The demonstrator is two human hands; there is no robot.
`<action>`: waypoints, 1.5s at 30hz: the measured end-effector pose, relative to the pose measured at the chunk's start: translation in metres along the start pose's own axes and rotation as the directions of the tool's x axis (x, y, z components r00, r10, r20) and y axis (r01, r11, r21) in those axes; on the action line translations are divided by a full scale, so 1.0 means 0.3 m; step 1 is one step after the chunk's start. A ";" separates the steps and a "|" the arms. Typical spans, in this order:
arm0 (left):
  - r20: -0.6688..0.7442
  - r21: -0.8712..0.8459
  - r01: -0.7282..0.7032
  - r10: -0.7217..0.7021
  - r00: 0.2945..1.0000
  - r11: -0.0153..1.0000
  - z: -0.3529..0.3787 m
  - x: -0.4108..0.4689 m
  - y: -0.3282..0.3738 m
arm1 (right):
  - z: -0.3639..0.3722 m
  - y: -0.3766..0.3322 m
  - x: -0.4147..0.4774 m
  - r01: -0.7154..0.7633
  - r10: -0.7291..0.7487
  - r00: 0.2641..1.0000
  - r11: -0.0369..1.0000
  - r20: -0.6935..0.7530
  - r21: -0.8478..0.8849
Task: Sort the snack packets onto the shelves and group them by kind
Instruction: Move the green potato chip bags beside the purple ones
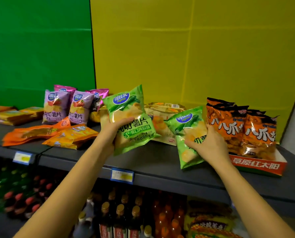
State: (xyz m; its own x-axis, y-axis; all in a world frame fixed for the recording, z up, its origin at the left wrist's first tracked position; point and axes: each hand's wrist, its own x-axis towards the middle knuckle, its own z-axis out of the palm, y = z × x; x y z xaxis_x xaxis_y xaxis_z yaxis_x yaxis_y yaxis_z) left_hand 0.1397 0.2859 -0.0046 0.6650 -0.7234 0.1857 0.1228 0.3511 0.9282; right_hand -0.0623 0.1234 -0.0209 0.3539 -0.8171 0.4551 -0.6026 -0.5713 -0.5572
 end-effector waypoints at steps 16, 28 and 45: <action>-0.467 0.269 -0.111 0.230 0.854 0.957 -0.748 -0.361 0.146 | 0.297 -0.537 -0.131 0.026 -0.216 0.949 0.781 0.231 0.624; -0.358 0.363 -0.155 0.291 0.887 0.919 -1.253 -0.336 0.351 | 0.592 -0.984 -0.226 0.006 -0.142 0.980 0.713 0.136 0.701; -0.202 0.256 -0.262 0.317 0.927 0.930 -1.406 0.236 0.441 | 0.828 -1.225 0.074 0.030 -0.001 0.999 0.744 -0.044 0.667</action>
State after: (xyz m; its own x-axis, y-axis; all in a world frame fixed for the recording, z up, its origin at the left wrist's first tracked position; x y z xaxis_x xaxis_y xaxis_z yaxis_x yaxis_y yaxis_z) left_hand 0.5138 0.5318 -0.0045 0.8038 -0.4395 0.4010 -0.2488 0.3640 0.8976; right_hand 0.3448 0.2962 0.0215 0.3230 -0.8122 0.4858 0.0392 -0.5014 -0.8643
